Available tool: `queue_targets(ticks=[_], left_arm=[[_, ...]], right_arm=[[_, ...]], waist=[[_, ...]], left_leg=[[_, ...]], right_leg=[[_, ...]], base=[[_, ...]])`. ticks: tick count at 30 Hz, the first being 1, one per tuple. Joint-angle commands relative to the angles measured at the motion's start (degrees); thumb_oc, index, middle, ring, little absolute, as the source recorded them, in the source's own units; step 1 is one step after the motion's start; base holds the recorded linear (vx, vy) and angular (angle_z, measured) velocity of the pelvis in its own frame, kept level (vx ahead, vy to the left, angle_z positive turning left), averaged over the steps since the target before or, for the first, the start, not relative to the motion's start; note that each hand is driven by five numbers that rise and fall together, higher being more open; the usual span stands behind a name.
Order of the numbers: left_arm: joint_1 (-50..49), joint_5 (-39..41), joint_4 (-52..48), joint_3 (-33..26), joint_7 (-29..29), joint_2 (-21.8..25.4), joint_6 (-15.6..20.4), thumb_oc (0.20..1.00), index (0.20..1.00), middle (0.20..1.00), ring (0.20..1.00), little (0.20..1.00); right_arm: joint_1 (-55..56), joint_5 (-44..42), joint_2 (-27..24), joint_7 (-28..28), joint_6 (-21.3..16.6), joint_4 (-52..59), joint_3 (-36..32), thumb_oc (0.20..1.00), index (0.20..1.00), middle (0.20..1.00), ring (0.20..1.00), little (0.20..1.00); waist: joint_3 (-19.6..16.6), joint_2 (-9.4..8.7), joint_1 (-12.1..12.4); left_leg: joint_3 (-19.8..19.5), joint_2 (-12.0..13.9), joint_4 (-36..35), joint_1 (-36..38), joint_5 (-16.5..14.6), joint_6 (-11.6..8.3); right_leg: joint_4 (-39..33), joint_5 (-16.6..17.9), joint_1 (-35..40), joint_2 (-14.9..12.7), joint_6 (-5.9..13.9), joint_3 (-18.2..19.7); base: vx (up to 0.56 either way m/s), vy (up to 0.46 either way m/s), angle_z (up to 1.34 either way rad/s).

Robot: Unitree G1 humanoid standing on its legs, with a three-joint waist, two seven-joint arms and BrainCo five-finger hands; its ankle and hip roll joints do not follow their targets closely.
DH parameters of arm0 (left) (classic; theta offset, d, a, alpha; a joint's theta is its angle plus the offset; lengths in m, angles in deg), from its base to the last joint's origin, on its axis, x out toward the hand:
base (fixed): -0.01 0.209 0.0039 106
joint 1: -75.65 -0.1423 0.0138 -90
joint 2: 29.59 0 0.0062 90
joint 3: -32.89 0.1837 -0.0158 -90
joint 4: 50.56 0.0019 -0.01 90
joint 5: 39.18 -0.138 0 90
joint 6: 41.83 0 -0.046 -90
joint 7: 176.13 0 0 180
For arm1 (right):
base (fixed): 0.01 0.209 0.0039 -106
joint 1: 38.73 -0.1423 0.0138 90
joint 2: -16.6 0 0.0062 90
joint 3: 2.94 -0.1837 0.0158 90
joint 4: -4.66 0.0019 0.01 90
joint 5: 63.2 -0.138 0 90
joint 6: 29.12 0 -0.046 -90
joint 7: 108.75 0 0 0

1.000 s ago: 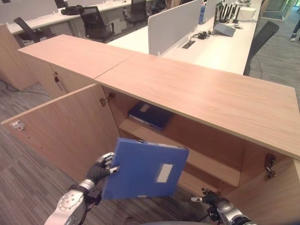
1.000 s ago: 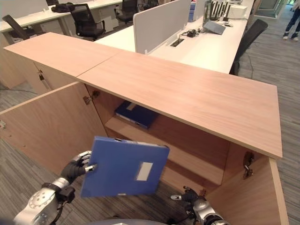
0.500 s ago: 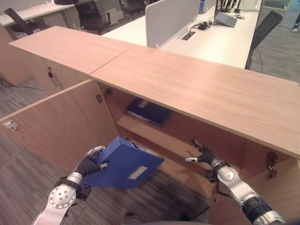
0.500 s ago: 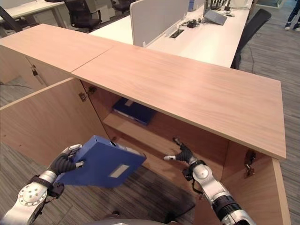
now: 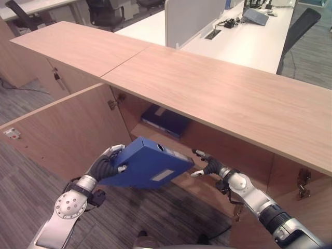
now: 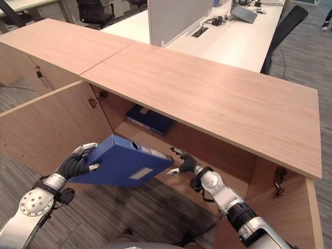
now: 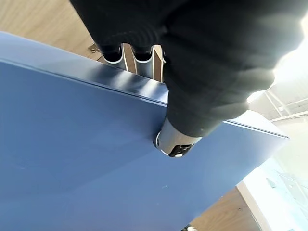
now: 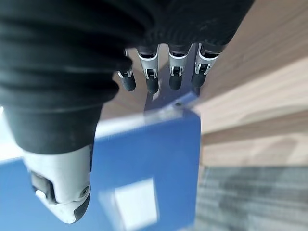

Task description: Put the empty folder in the office cabinet

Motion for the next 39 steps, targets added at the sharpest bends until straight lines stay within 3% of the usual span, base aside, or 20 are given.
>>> queue_targets(ticks=[1,25,38,39], left_arm=[[3.7,2.1,-6.6,1.7,-0.3,3.6,5.9,0.2,0.2,0.2,0.2,0.2],[11.8,2.7,-9.5,9.0,0.6,6.4,7.5,0.2,0.2,0.2,0.2,0.2],[16.9,9.5,-15.8,9.5,-0.7,3.0,8.7,0.2,0.2,0.2,0.2,0.2],[17.3,9.6,-16.2,9.4,-0.8,2.8,8.8,0.2,0.2,0.2,0.2,0.2]], right_arm=[[-6.6,0.1,2.3,0.4,-2.9,3.4,2.8,1.0,1.0,1.0,1.0,1.0],[-15.8,4.2,3.7,1.3,-4.8,7.0,10.1,1.0,1.0,1.0,1.0,1.0],[-15.7,2.9,10.0,4.1,-4.1,1.7,15.0,1.0,1.0,1.0,1.0,1.0],[-15.4,2.4,10.3,4.6,-3.9,1.6,15.4,0.2,0.2,0.2,0.2,0.2]], waist=[[-1.4,-4.35,0.2],[-1.8,-4.81,0.3],[-2.1,-5.43,0.6],[-2.1,-5.5,0.6]], left_leg=[[-0.6,-2.2,4.1,-3.0,0.7,-1.37],[-0.5,-2.0,4.2,-2.9,0.4,-1.52],[-0.5,-2.1,4.1,-2.7,0.3,-1.41],[-0.5,-2.1,4.1,-2.7,0.3,-1.41]], right_leg=[[0.4,-6.2,4.9,1.6,-1.79,-0.7],[0.4,-6.4,5.1,1.8,-1.89,-0.4],[0.4,-6.4,5.3,1.8,-1.95,-0.2],[0.4,-6.4,5.3,1.8,-1.96,-0.2]], base=[[0.0,0.0,0.0],[0.0,0.0,0.0],[0.0,0.0,0.0],[0.0,0.0,0.0]])
